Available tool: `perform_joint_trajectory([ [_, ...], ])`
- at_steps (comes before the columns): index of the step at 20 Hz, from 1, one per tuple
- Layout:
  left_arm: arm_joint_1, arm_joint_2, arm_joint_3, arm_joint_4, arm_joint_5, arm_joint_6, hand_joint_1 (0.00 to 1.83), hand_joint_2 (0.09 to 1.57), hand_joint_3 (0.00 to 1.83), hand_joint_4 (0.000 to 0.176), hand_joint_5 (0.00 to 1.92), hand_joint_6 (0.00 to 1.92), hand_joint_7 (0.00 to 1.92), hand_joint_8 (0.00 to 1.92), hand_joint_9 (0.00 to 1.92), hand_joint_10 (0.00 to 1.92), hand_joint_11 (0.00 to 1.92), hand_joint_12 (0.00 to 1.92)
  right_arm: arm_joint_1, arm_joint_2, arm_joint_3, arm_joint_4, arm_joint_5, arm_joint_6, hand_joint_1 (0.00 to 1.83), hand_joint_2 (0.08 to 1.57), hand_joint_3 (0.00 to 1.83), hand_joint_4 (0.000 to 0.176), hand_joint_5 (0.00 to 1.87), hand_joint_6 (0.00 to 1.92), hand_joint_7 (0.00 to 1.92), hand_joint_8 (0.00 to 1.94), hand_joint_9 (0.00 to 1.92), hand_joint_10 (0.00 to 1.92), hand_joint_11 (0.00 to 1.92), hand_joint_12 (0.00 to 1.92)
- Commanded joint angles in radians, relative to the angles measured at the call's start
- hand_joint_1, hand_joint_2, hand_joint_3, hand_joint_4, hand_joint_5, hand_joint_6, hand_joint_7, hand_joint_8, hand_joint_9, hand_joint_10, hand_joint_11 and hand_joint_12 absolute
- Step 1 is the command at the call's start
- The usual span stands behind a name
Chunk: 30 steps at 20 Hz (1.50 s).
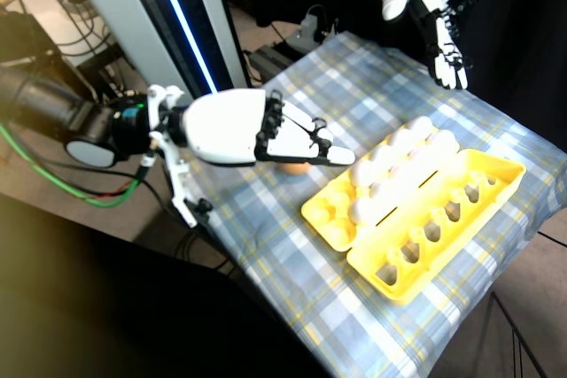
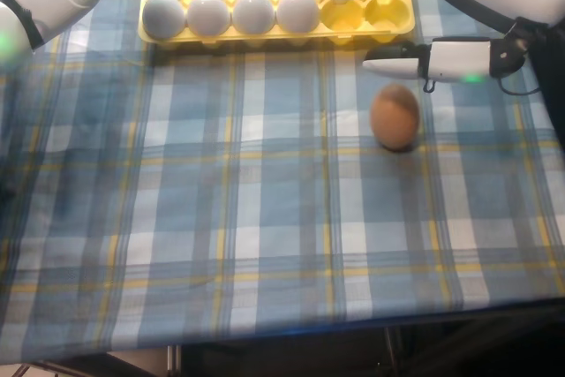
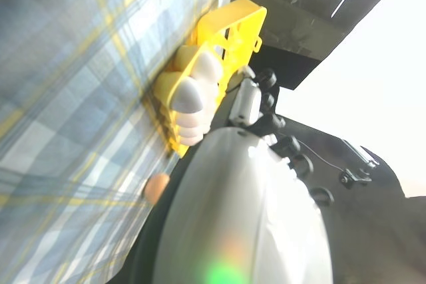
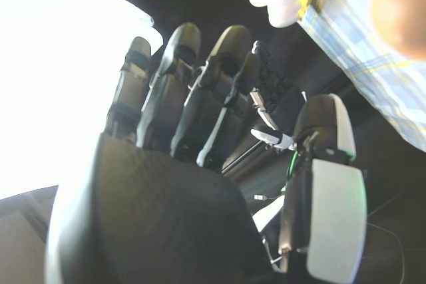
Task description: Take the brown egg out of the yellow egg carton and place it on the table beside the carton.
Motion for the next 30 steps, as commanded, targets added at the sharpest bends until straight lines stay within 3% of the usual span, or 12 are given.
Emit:
perform_joint_trajectory([
  [1,-0.008,-0.003,0.003,-0.002,-0.126,-0.006,0.0,1.13,0.0,0.026,0.32,0.0,0.29,0.0,0.2,0.0,0.0,0.13,0.008,-0.001,0.002,0.006,0.12,-0.001,0.75,1.03,0.0,0.0,0.83,0.0,0.94,0.0,0.61,0.0,0.18,0.12],
  [7,-0.007,-0.003,0.003,-0.002,-0.127,-0.006,0.0,1.13,0.0,0.02,0.33,0.0,0.29,0.0,0.2,0.0,0.0,0.14,0.009,0.001,0.004,0.006,0.121,-0.001,0.59,1.06,0.02,0.0,0.84,0.0,0.88,0.0,0.52,0.0,0.16,0.1],
  [11,-0.006,-0.003,0.003,-0.002,-0.129,-0.006,0.0,1.13,0.0,0.018,0.33,0.0,0.29,0.0,0.2,0.0,0.0,0.14,0.009,0.024,0.008,0.036,0.151,-0.016,0.03,1.1,0.01,0.0,0.43,0.0,0.44,0.0,0.38,0.0,0.26,0.16],
  [13,-0.006,-0.003,0.004,-0.002,-0.13,-0.006,0.0,1.12,0.0,0.021,0.33,0.0,0.28,0.0,0.2,0.0,0.0,0.14,0.009,0.046,-0.004,0.066,0.166,-0.051,0.01,1.09,0.0,0.005,0.34,0.0,0.34,0.0,0.32,0.0,0.26,0.17],
  [14,-0.007,-0.003,0.004,-0.002,-0.129,-0.006,0.0,1.1,0.0,0.023,0.34,0.01,0.29,0.0,0.21,0.0,0.0,0.14,0.009,0.058,-0.017,0.082,0.177,-0.086,0.0,1.01,0.0,0.079,0.18,0.0,0.15,0.0,0.13,0.0,0.14,0.12],
  [15,-0.007,-0.003,0.005,-0.002,-0.128,-0.006,0.0,1.09,0.0,0.024,0.34,0.01,0.29,0.0,0.21,0.01,0.01,0.14,0.009,0.069,-0.031,0.094,0.187,-0.113,0.0,1.0,0.0,0.092,0.16,0.0,0.13,0.0,0.11,0.0,0.11,0.11],
  [17,-0.007,-0.003,0.004,-0.003,-0.131,-0.006,0.0,1.08,0.0,0.022,0.33,0.0,0.28,0.0,0.2,0.0,0.0,0.11,0.006,0.087,-0.049,0.101,0.207,-0.13,0.0,0.98,0.0,0.086,0.15,0.0,0.12,0.0,0.09,0.0,0.09,0.1],
  [19,-0.006,-0.002,0.002,-0.005,-0.134,-0.006,0.0,1.1,0.0,0.024,0.33,0.0,0.29,0.01,0.2,0.01,0.01,0.1,-0.016,0.108,-0.069,0.112,0.231,-0.13,0.0,0.94,0.0,0.047,0.15,0.0,0.13,0.0,0.08,0.0,0.06,0.09],
  [23,-0.006,-0.002,0.002,-0.011,-0.133,-0.006,0.0,1.08,0.0,0.018,0.32,0.0,0.28,0.0,0.19,0.0,0.0,0.06,-0.082,0.152,-0.111,0.138,0.27,-0.131,0.0,0.9,0.0,0.083,0.12,0.0,0.08,0.0,0.0,0.0,0.0,0.0],
  [27,-0.002,0.0,0.003,-0.02,-0.134,-0.005,0.0,1.09,0.0,0.016,0.33,0.0,0.28,0.0,0.18,0.0,0.01,0.06,-0.118,0.189,-0.152,0.137,0.329,-0.131,0.0,0.86,0.0,0.04,0.12,0.0,0.08,0.0,0.0,0.0,0.0,0.0],
  [29,-0.001,0.005,0.001,-0.02,-0.135,-0.006,0.0,1.1,0.0,0.021,0.33,0.0,0.28,0.0,0.19,0.0,0.02,0.06,-0.142,0.205,-0.169,0.147,0.355,-0.131,0.0,0.86,0.0,0.053,0.13,0.0,0.08,0.0,0.0,0.0,0.0,0.0],
  [30,0.002,0.009,-0.002,-0.021,-0.139,-0.006,0.0,1.09,0.0,0.022,0.33,0.0,0.28,0.0,0.19,0.0,0.02,0.06,-0.16,0.216,-0.176,0.161,0.365,-0.134,0.0,0.85,0.0,0.072,0.13,0.0,0.08,0.0,0.0,0.0,0.0,0.0],
])
